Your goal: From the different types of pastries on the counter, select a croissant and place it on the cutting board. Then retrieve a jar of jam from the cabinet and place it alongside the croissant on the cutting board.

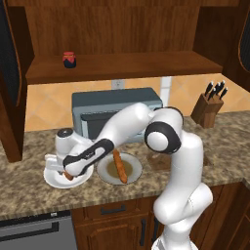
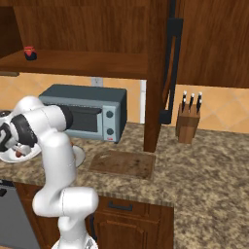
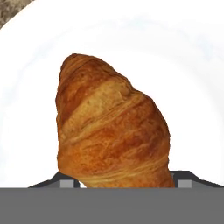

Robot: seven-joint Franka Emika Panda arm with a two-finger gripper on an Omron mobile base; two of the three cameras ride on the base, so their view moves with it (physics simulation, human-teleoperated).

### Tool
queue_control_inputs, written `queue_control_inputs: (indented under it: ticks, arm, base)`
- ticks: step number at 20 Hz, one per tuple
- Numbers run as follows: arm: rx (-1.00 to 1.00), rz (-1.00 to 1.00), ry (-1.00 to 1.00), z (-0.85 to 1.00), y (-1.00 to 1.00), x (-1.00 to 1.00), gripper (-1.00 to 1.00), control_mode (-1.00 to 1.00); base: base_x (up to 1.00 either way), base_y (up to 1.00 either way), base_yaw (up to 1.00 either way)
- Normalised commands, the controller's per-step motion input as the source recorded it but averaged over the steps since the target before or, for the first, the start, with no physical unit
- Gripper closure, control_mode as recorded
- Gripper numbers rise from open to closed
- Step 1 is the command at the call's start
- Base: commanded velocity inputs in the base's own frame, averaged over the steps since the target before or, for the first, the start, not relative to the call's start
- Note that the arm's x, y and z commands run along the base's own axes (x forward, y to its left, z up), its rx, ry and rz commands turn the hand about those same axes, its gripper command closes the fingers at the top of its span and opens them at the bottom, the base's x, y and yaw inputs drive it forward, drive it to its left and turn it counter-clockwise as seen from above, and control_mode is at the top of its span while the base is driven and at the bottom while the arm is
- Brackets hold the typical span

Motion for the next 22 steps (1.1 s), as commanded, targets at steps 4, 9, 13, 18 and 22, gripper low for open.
queue_control_inputs:
  ticks: [4,9,13,18,22]
  arm:
    - [0.0,0.0,0.07,0.43,0.0,0.03,1.0,-1.0]
    - [0.0,0.0,0.09,0.33,-0.01,0.0,1.0,-1.0]
    - [0.0,-0.01,0.12,0.02,-0.17,0.0,1.0,-1.0]
    - [0.0,-0.02,0.2,0.0,-0.37,0.01,1.0,-1.0]
    - [0.0,-0.04,0.16,0.0,-0.4,0.0,1.0,-1.0]
  base:
    - [0.0,0.0,0.0]
    - [0.0,0.0,0.0]
    - [0.0,0.0,0.0]
    - [0.0,0.0,0.0]
    - [0.0,0.0,0.0]
